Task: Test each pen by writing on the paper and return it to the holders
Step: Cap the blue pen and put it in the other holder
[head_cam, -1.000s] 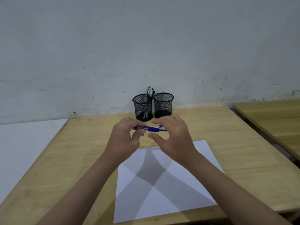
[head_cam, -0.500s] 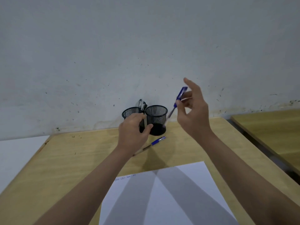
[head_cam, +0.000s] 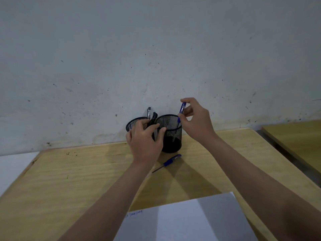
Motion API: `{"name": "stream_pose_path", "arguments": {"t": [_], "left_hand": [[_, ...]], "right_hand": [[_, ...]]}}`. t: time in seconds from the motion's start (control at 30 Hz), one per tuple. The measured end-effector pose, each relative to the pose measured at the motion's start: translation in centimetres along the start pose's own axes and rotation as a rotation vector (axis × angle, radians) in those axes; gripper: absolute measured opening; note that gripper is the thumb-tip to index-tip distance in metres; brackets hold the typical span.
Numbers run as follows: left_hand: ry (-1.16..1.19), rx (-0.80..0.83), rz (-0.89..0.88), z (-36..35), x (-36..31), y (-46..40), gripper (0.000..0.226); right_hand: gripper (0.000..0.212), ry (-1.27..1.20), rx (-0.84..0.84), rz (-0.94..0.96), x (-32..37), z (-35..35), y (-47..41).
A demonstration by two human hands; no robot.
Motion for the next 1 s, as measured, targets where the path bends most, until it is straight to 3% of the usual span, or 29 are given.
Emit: {"name": "stream_pose_path", "arguments": {"t": [0.1, 0.17, 0.3, 0.43, 0.53, 0.67, 0.77, 0.9, 1.0], "left_hand": [[0.006, -0.005, -0.002, -0.1, 0.0, 0.1, 0.031], [0.007, 0.008, 0.005, -0.1, 0.0, 0.1, 0.030], [0.038, 0.068, -0.013, 0.0, 0.0, 0.3, 0.034], [0.040, 0.108, -0.048, 2.1, 0.1, 1.8, 0.040], [0.053, 0.139, -0.062, 4.4, 1.0, 4.0, 0.049], [0.074, 0.242, -0.035, 7.3, 3.8, 7.5, 0.056], [0.071, 0.357, 0.055, 8.9, 6.7, 10.5, 0.060], [-0.032, 0.505, 0.156, 10.1, 10.0, 13.7, 0.047], [-0.042, 0.540, 0.167, 10.4, 10.2, 14.5, 0.050]], "right_hand": [[0.045, 0.075, 0.013, -0.023, -1.1, -0.5, 0.2], [0.046, 0.113, -0.085, -0.004, -1.3, 0.3, 0.9], [0.023, 0.170, -0.241, 0.230, 1.1, 1.5, 4.2], [0.012, 0.218, 0.034, 0.318, 1.1, -1.7, 7.4], [0.018, 0.326, 0.269, 0.253, 0.0, -4.7, 9.5], [0.037, 0.543, 0.434, 0.181, -1.0, -7.5, 11.4], [0.040, 0.605, 0.500, 0.151, -1.0, -8.7, 12.2], [0.030, 0.661, 0.490, 0.105, -0.8, -9.2, 12.3], [0.026, 0.643, 0.493, 0.054, -0.8, -9.2, 12.1]]}}
Point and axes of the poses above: each hand's wrist, its own y-axis away from the middle knuckle, its own z-axis out of the back of the hand, x = y × z, the point moved 9 cm from there along -y, towards the middle knuckle, and after that the axes turned 13 degrees about -z, right-handed, at the moved point
